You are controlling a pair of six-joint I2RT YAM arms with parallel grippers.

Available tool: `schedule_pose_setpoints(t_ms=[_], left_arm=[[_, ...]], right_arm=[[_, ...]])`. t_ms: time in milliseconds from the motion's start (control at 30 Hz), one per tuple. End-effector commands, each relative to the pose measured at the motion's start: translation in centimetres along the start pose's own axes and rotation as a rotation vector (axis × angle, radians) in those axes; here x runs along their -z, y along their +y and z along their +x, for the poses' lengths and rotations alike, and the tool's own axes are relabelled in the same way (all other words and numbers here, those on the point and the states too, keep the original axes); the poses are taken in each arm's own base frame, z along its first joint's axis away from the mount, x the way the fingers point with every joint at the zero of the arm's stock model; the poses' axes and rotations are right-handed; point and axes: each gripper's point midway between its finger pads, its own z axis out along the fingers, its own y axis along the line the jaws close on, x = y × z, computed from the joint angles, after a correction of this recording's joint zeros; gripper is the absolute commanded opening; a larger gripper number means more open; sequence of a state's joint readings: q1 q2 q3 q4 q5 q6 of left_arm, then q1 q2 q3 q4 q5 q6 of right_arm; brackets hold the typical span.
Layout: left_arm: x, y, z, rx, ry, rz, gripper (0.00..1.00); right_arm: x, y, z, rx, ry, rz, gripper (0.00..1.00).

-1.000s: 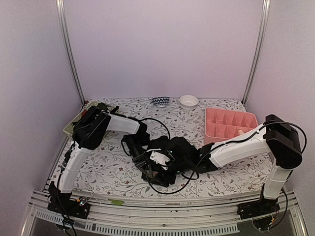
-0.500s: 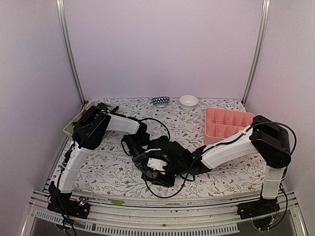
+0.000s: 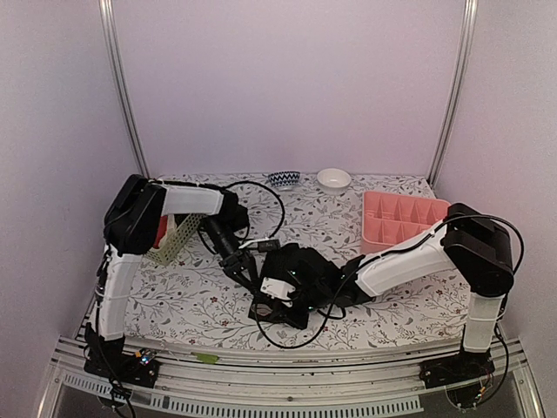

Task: Roll the underwear
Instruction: Roll the underwear at the center of the board.

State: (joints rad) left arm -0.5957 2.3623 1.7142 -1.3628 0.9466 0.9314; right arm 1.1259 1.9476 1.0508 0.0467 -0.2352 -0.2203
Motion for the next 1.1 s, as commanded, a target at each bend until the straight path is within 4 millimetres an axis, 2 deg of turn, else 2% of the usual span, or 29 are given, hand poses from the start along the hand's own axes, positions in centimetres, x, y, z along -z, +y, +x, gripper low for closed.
schedule_pose_setpoints(t_ms=[0,33,100,167,200,233,367,467,533,600,667,733,833,900,967,1067], left_arm=[[9.4,-0.5,-1.0,-0.077,-0.136,-0.217,0.56],[11.2,-0.9,-0.9,-0.081,-0.168,-0.254,0.58],[14.8,-2.4,-1.3,-0.114,-0.247,-0.321,0.71],[18.2,-4.6,-2.1,-0.178,-0.333,-0.396,0.78],[20.0,-5.9,-2.6,-0.215,-0.379,-0.447,0.91],[21.6,-7.0,-3.1,-0.255,-0.422,-0.503,0.95],[25.7,-10.7,-4.2,-0.363,-0.556,-0.718,0.96],[27.0,-14.3,-5.3,-0.429,-0.686,-0.785,0.96],[27.6,-15.6,-5.8,-0.437,-0.794,-0.795,0.96],[26.4,-16.6,-5.3,-0.497,-0.817,-0.77,0.96],[23.9,-16.6,-4.5,-0.552,-0.771,-0.732,0.96],[20.3,-15.4,-4.1,-0.573,-0.667,-0.769,0.96],[15.0,-14.1,-2.3,-0.677,-0.544,-0.825,0.96],[12.4,-13.7,-0.9,-0.786,-0.495,-0.861,0.96],[9.1,-12.4,0.6,-0.874,-0.413,-0.905,0.96],[4.8,-10.9,1.2,-0.995,-0.32,-0.971,0.95]], right_arm=[[-0.6,1.7,1.8,-0.115,0.039,-0.143,0.0],[-0.5,1.6,1.7,-0.135,0.03,-0.161,0.0],[-0.4,1.7,1.6,-0.191,0.021,-0.202,0.0],[-0.4,1.7,1.5,-0.231,0.016,-0.244,0.0],[-0.4,1.8,1.5,-0.247,0.016,-0.266,0.0],[-0.4,1.9,1.6,-0.263,0.017,-0.287,0.0],[-0.7,1.6,2.2,-0.333,0.028,-0.354,0.0],[-1.0,0.9,3.5,-0.429,0.05,-0.388,0.0],[-1.0,0.4,4.2,-0.486,0.054,-0.417,0.0],[-0.9,0.3,4.5,-0.522,0.052,-0.447,0.0],[-1.1,0.1,4.8,-0.556,0.056,-0.47,0.0],[-1.3,-0.1,5.2,-0.587,0.061,-0.49,0.0],[-1.9,-0.2,6.2,-0.637,0.091,-0.514,0.0],[-2.3,-0.3,6.7,-0.66,0.112,-0.53,0.0],[-2.6,-0.2,7.0,-0.68,0.125,-0.549,0.0],[-2.8,-0.1,7.2,-0.708,0.136,-0.573,0.0]])
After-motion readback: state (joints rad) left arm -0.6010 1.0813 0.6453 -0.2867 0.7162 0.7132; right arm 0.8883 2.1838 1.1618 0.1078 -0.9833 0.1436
